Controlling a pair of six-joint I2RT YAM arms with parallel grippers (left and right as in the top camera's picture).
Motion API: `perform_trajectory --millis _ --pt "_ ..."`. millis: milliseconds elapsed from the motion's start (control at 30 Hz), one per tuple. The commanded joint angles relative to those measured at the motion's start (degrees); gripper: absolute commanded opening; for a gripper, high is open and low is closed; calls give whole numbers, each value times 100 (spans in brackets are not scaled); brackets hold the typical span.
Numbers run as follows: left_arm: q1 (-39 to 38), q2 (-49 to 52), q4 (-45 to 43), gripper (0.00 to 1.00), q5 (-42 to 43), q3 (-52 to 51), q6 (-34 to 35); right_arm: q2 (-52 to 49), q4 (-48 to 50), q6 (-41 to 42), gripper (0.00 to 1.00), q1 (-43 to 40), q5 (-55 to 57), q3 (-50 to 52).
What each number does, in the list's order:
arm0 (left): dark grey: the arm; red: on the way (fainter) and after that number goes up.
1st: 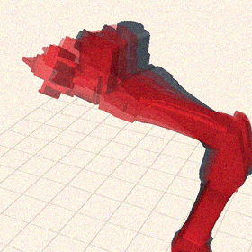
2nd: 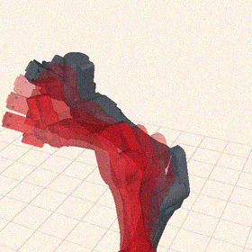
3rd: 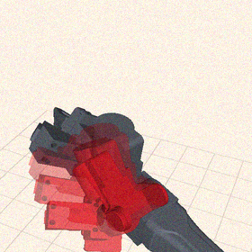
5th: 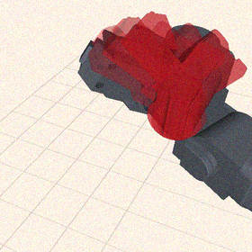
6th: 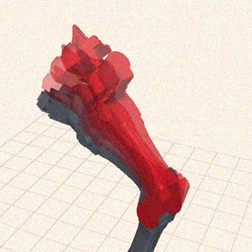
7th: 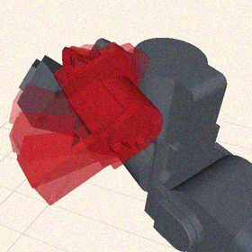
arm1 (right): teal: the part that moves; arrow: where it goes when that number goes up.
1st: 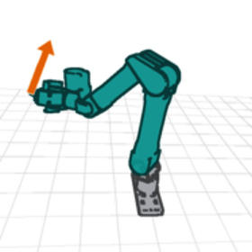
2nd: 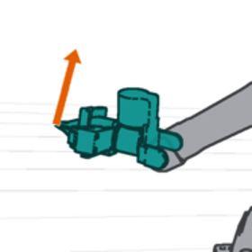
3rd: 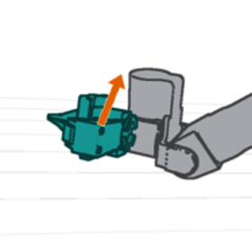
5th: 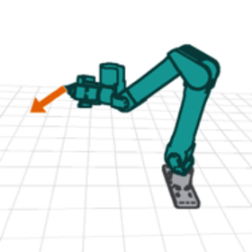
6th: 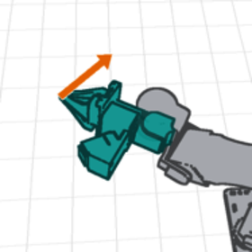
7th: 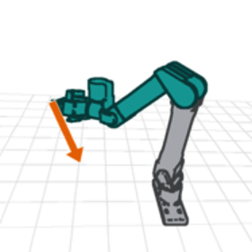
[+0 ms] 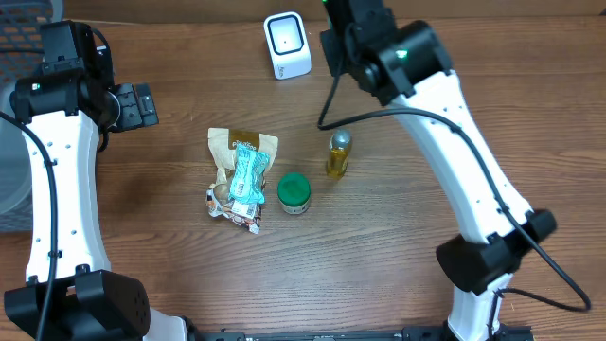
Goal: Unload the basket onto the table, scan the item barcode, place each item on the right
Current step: 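Carry the tissue pack up to the white scanner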
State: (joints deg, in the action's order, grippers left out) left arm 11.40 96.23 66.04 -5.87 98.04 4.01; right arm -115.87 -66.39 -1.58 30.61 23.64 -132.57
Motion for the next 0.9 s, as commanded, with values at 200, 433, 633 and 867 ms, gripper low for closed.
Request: perform_trajectory --millis 200,433,633,867 --pt "20 -72 -4 100 -28 107 -125 -896 791 -1443 4 55 188 -24" --pt "20 -72 -4 100 -28 107 -125 -1436 1480 -2433 4 50 160 -24" --pt "20 -72 -4 100 -28 107 -125 -1722 2120 -3176 4 50 20 -22" --pt "20 -72 -4 100 -28 107 -125 -1956 2861 -3965 4 44 -190 -22"
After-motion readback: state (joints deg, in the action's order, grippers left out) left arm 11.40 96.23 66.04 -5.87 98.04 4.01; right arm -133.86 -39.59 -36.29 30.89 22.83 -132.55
